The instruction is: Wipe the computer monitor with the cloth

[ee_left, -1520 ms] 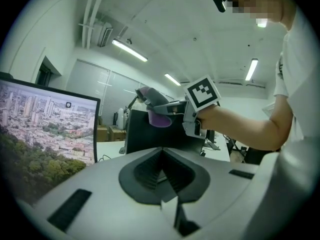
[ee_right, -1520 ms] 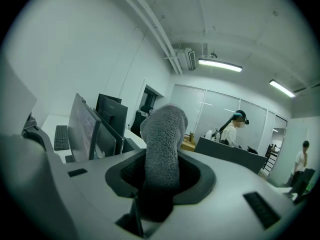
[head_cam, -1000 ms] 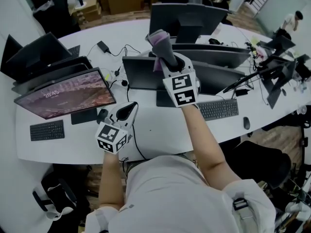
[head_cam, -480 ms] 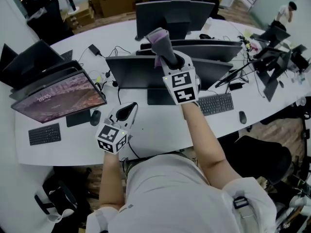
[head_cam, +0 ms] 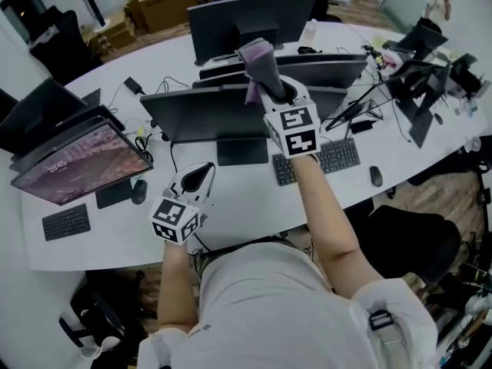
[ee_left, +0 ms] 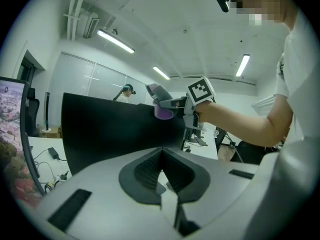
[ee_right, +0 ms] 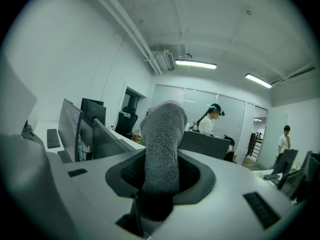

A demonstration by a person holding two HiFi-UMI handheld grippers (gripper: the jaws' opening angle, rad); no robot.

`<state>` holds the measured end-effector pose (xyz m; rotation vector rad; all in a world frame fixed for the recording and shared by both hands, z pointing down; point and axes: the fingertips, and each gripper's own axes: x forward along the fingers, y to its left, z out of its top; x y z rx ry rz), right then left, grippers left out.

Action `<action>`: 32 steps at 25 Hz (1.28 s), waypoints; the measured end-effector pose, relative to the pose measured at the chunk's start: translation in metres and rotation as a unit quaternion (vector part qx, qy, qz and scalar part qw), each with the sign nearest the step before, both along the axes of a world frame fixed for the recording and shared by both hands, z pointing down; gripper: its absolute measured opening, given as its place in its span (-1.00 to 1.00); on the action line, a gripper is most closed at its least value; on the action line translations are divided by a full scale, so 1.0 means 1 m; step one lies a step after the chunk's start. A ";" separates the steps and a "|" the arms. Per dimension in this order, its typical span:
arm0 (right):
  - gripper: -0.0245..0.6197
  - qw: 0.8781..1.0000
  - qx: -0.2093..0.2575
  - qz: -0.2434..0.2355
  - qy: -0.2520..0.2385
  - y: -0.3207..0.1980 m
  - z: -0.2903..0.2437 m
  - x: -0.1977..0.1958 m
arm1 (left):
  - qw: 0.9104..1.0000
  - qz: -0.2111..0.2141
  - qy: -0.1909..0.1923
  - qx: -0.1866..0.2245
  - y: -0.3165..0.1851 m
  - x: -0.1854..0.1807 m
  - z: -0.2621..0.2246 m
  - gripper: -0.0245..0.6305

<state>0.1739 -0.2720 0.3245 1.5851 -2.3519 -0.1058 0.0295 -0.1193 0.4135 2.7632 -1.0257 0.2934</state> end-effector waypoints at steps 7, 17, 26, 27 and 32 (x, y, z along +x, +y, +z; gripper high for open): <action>-0.52 0.999 -0.010 0.017 -0.028 0.004 0.006 0.048 | 1.000 0.014 -0.006 -0.002 0.004 0.033 0.005 -0.93; -0.52 0.998 0.005 0.051 -0.033 0.013 0.009 0.121 | 1.000 0.022 -0.016 -0.009 0.012 0.069 0.014 -0.93; -0.52 0.996 0.017 0.084 -0.026 0.022 0.010 0.181 | 0.999 0.040 -0.025 -0.013 0.023 0.104 0.019 -0.93; -0.52 0.996 0.019 0.088 -0.026 0.022 0.010 0.188 | 0.999 0.042 -0.026 -0.013 0.023 0.108 0.020 -0.93; -0.52 0.994 0.022 0.105 -0.025 0.026 0.012 0.218 | 0.998 0.051 -0.027 -0.016 0.023 0.127 0.024 -0.93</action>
